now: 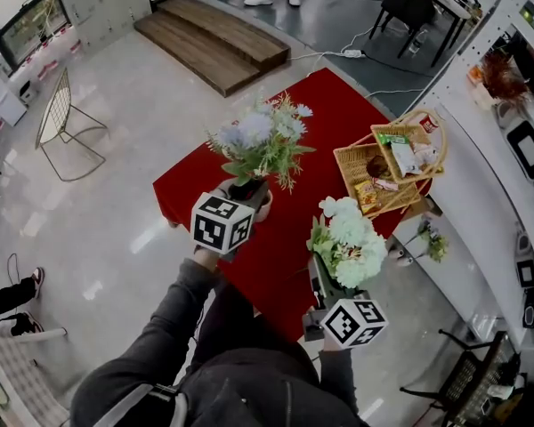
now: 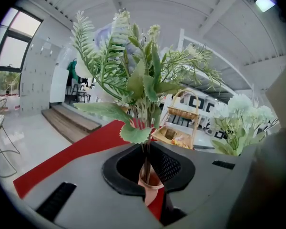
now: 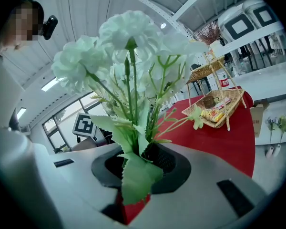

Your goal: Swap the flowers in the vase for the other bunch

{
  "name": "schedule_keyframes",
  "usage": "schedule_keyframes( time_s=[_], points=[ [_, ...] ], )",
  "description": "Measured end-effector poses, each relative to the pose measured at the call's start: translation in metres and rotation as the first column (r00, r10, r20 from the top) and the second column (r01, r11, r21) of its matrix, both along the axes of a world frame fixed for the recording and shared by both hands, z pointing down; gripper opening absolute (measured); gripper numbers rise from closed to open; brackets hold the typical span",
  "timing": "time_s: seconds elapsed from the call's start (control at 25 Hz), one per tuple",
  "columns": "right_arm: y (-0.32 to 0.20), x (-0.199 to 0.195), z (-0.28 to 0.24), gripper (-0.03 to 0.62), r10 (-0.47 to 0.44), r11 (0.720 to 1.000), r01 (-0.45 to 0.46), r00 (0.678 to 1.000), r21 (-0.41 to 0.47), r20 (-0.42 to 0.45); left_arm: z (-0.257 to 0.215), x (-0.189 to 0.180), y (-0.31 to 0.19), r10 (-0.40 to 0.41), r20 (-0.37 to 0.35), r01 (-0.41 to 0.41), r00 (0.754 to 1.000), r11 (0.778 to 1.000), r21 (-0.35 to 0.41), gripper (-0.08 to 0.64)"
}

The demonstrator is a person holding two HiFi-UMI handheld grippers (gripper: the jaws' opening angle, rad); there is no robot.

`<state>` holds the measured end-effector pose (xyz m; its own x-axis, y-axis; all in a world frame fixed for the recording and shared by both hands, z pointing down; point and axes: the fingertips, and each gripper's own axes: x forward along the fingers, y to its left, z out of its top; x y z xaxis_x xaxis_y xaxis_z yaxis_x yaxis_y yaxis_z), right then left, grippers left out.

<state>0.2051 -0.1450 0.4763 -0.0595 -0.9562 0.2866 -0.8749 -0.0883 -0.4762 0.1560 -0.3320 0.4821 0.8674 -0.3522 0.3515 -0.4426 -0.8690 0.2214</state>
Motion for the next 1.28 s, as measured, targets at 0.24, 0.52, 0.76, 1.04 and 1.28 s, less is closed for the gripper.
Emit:
schedule_keyframes(
  time_s=[0.24, 0.52, 0.76, 1.04, 1.28],
  points=[
    [0.003, 0.001, -0.003, 0.071, -0.003, 1.000, 0.003, 1.000, 0.013, -0.001, -0.014, -0.002, -0.001, -0.001, -0.021, 0.002, 1.000, 1.000, 0.017, 0.043],
    [0.004, -0.001, -0.008, 0.071, -0.009, 1.000, 0.010, 1.000, 0.024, -0.009, -0.039, -0.004, -0.002, 0.004, -0.044, -0.001, 0.999, 0.998, 0.055, 0.043],
    [0.009, 0.001, -0.010, 0.071, -0.001, 0.999, 0.002, 1.000, 0.032, -0.011, -0.059, -0.003, -0.003, -0.010, -0.086, 0.016, 0.996, 0.997, 0.074, 0.043],
    [0.013, 0.003, -0.014, 0.071, 0.004, 0.999, -0.004, 1.000, 0.050, -0.009, -0.087, -0.003, 0.001, 0.000, -0.120, 0.015, 0.993, 0.993, 0.119, 0.043],
    [0.016, 0.002, -0.020, 0.071, 0.003, 0.997, -0.001, 1.000, 0.071, -0.016, -0.108, -0.011, -0.002, -0.014, -0.124, 0.034, 0.992, 0.986, 0.165, 0.043]
  ],
)
